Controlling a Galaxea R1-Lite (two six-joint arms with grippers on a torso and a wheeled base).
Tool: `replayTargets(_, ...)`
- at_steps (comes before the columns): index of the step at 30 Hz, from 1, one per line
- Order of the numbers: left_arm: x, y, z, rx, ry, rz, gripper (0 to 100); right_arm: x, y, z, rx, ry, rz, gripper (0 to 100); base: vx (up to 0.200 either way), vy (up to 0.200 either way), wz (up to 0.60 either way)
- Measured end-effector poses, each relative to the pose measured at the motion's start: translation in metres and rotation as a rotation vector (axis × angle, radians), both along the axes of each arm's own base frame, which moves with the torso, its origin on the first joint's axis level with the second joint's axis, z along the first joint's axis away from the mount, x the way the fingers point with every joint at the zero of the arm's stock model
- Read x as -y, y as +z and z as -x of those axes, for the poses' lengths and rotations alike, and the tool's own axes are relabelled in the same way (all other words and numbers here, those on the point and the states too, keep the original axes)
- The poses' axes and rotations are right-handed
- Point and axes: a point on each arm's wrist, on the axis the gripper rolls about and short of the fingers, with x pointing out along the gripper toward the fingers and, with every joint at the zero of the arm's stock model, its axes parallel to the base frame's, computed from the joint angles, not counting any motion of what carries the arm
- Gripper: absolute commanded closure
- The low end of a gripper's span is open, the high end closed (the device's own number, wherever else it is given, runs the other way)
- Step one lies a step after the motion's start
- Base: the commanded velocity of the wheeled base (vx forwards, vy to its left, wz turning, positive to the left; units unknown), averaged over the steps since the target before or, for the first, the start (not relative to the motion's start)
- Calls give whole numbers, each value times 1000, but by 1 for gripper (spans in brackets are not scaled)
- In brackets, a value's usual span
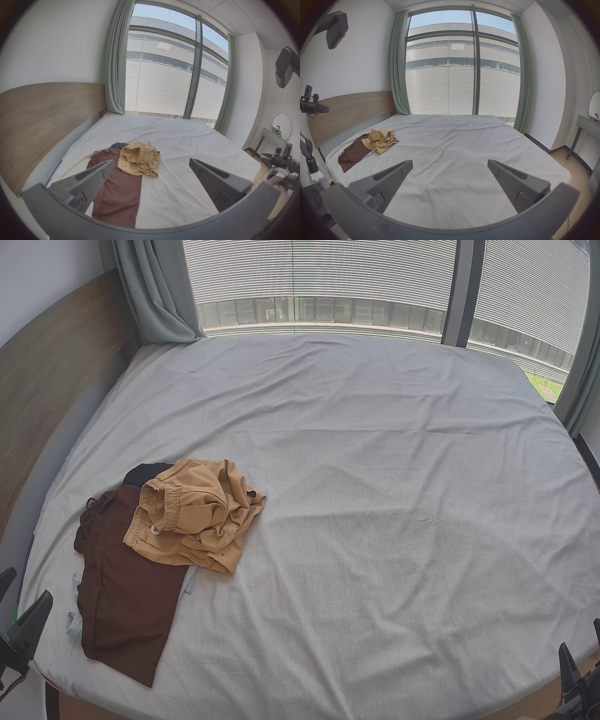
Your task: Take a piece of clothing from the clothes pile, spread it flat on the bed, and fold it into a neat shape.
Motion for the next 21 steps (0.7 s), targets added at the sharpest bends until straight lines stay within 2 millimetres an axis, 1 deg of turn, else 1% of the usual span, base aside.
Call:
replayTargets(10,8,12,-27,-120,-114,109,0,0,0,0,0,1,0,0,0,0,0)
replayTargets(15,12,14,-38,-165,-189,120,0,0,0,0,0,1,0,0,0,0,0)
replayTargets(21,15,19,-52,-206,-223,126,0,0,0,0,0,0,0,0,0,0,0)
